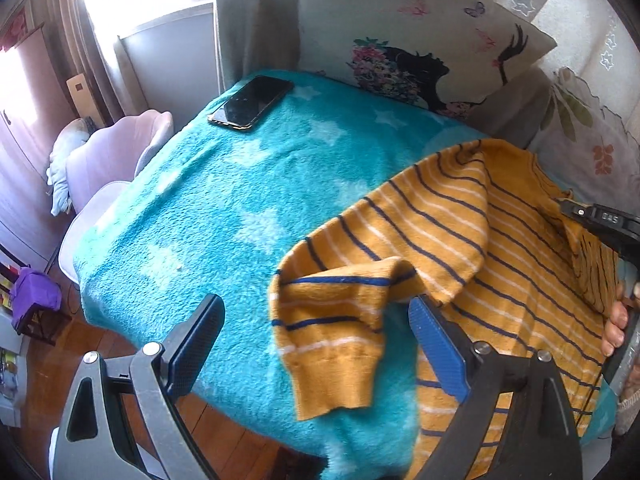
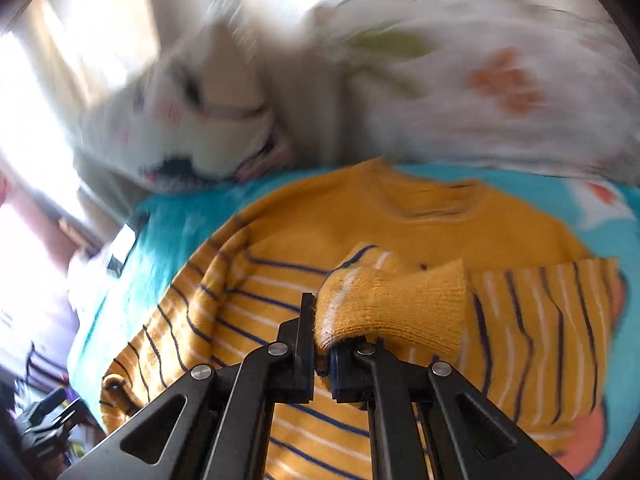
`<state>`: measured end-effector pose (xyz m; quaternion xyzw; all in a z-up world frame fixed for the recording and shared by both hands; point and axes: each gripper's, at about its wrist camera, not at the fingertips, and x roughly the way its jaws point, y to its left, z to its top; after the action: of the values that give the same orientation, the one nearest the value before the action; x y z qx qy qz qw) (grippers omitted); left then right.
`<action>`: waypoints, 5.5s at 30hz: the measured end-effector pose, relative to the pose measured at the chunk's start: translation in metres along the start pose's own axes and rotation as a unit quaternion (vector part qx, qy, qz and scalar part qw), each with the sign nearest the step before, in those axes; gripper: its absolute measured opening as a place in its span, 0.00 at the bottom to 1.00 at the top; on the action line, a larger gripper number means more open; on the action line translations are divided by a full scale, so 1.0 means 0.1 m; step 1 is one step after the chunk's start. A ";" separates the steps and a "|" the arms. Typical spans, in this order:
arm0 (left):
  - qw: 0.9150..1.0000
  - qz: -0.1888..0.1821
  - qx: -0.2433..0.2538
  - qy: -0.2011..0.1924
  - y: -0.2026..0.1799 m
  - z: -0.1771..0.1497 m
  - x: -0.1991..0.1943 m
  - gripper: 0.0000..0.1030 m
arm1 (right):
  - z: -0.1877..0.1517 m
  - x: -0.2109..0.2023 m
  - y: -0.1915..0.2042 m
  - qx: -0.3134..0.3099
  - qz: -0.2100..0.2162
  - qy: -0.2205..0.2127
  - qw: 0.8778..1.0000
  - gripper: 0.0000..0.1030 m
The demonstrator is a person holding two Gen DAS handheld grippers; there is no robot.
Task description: Fold small clothes
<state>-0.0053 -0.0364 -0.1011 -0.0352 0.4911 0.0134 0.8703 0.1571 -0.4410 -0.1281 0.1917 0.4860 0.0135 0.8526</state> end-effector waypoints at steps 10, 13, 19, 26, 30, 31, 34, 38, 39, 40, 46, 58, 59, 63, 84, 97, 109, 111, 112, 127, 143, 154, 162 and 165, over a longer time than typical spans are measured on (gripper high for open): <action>0.998 0.014 -0.067 0.006 0.63 0.01 0.13 0.90 | -0.01 0.80 0.81 -0.076 0.003 0.098 0.992 0.30; 0.996 0.019 -0.091 0.004 0.79 0.03 0.15 0.90 | -0.06 0.81 1.20 -0.162 -0.044 0.083 0.982 0.34; 0.991 0.043 -0.126 -0.007 1.11 0.03 0.07 0.90 | -0.18 0.78 1.82 -0.270 -0.035 0.059 0.960 0.49; 0.983 0.076 -0.165 -0.012 1.50 -0.07 -0.01 0.90 | -0.47 0.41 2.17 -0.290 0.097 0.078 0.949 0.50; 0.979 0.086 -0.187 -0.007 1.67 -0.13 0.00 0.90 | -1.01 0.19 2.47 -0.365 0.159 0.116 0.910 0.55; 0.978 0.088 -0.191 -0.006 1.70 -0.14 0.00 0.90 | -1.16 0.18 2.54 -0.381 0.166 0.123 0.901 0.55; 0.977 0.090 -0.195 -0.006 1.74 -0.16 -0.01 0.90 | -1.50 0.26 2.70 -0.404 0.167 0.143 0.888 0.57; 0.978 0.088 -0.188 -0.009 1.73 -0.16 -0.03 0.90 | -1.74 0.58 2.75 -0.418 0.100 0.149 0.890 0.49; 0.979 0.088 -0.185 -0.011 1.72 -0.16 -0.05 0.90 | -1.71 0.63 2.72 -0.409 0.095 0.154 0.894 0.22; 0.979 0.088 -0.181 -0.011 1.70 -0.15 -0.06 0.90 | -1.64 0.66 2.69 -0.391 0.099 0.163 0.900 0.08; 0.986 0.073 -0.152 -0.019 1.47 0.01 -0.11 0.90 | -0.75 -0.03 2.36 -0.269 0.172 0.093 0.943 0.04; 0.998 0.008 -0.044 -0.048 0.35 0.40 -0.16 0.90 | 0.37 -1.24 -0.64 0.049 0.084 -0.059 0.993 0.04; 0.998 0.002 -0.032 -0.047 0.24 0.40 -0.15 0.90 | 0.31 -1.26 -0.88 0.064 0.055 -0.058 0.995 0.04; 0.999 -0.021 0.012 -0.034 -0.19 0.36 -0.06 0.90 | 0.15 -1.06 -1.63 0.084 -0.069 -0.024 0.994 0.06; 0.985 -0.092 0.132 0.057 -1.38 0.42 0.77 0.90 | -0.80 -1.02 -2.30 0.158 -0.094 -0.001 0.983 0.49; 0.962 -0.160 0.195 0.101 -2.31 1.20 1.45 0.43 | -0.77 -0.88 -2.19 0.207 -0.093 -0.020 0.974 0.49; 0.965 -0.189 0.128 0.130 -1.86 1.41 1.76 0.50 | -0.99 -1.08 -2.29 0.240 -0.140 -0.022 0.960 0.49; 0.965 -0.189 0.139 0.120 -1.83 1.39 1.69 0.55 | -1.05 -1.10 -2.31 0.248 -0.141 -0.017 0.958 0.49; 0.965 -0.185 0.145 0.113 -1.83 1.39 1.67 0.62 | -1.10 -1.10 -2.31 0.251 -0.141 -0.012 0.958 0.49; 0.943 -0.257 0.133 0.164 -1.17 0.50 1.33 0.77 | -1.74 -0.97 -2.07 0.307 -0.024 0.036 0.951 0.49; 0.909 -0.340 0.075 0.228 -0.80 -0.47 0.84 1.00 | -2.50 -1.09 -1.77 0.328 0.140 0.092 0.930 0.49; 0.924 -0.297 0.071 0.229 -0.85 -0.83 0.61 0.57 | -2.71 -1.17 -1.57 0.272 0.159 0.128 0.940 0.49; 0.930 -0.282 0.025 0.236 -0.67 -0.87 0.66 0.24 | -2.91 -0.92 -1.27 0.203 0.146 0.206 0.946 0.51; 0.928 -0.291 0.020 0.231 -0.67 -0.90 0.62 0.41 | -2.94 -0.84 -1.21 0.184 0.155 0.224 0.944 0.42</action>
<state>-0.0461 -0.1105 -0.1972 -0.1614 0.6468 -0.2589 0.6989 -0.1518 -0.4784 -0.2332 0.4106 0.6225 0.0983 0.6590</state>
